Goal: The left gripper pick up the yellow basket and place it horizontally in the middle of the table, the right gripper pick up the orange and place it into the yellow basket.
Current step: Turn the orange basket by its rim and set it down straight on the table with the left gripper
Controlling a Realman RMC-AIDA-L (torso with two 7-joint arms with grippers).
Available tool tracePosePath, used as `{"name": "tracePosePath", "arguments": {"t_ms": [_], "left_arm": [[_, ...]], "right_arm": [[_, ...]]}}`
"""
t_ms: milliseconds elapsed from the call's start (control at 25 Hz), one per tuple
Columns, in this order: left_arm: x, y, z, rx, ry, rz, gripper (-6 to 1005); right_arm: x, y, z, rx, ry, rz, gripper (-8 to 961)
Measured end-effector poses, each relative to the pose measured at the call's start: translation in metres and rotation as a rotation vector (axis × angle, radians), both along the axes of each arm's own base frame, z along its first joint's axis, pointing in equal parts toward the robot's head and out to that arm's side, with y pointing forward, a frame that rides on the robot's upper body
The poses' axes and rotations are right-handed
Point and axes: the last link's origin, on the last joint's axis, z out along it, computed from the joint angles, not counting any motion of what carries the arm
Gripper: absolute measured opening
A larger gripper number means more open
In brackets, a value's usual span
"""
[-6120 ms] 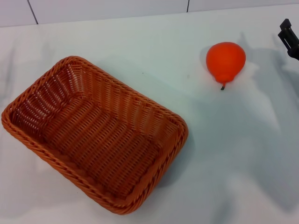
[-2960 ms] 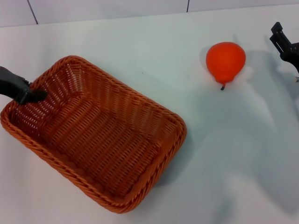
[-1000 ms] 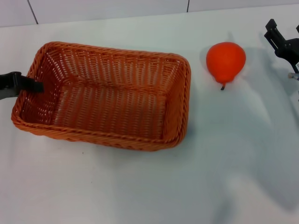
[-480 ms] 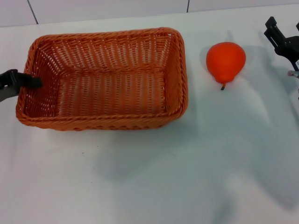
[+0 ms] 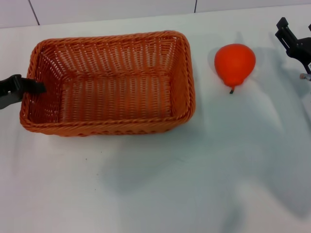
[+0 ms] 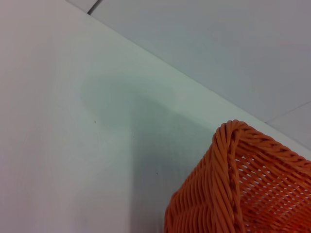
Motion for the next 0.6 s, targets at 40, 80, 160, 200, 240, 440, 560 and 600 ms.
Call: {"name": "tracePosePath", "arguments": {"t_ms": [40,80,160,200,240,440,560,600], "left_arm": [[0.0003,0.0000,-0.0009,0.000,0.000,0.000,166],[0.0006,0.0001,-0.0017,0.000,0.000,0.000,166],[0.0007,0.0004,-0.0025,0.002,0.001,0.000,166],[0.0009,0.0005,-0.0029,0.002,0.001,0.000,166],[0.0011,0.0005,-0.0031,0.003,0.002,0.000,166],[0.0014,0.0007,-0.0051,0.006,0.000,0.002,167],[0.0016,0.0006,-0.0071,0.003,0.000,0.003,167],[0.0016,0.0006,-0.0075,0.001,-0.001,0.003,167]], "right_arm": [[0.0002,-0.0002,0.0001,0.000,0.000,-0.001,945],[0.0004,-0.0003,0.0001,0.000,0.000,-0.001,945],[0.0004,-0.0003,0.0001,0.000,0.000,-0.001,945],[0.0004,-0.0003,0.0001,0.000,0.000,-0.001,945],[0.0004,-0.0002,0.0001,0.000,0.000,-0.001,945],[0.0003,-0.0001,-0.0001,-0.001,0.000,-0.002,945],[0.0005,0.0000,-0.0006,-0.003,-0.001,-0.004,945],[0.0004,0.0002,-0.0007,-0.004,-0.001,-0.004,945]]}}
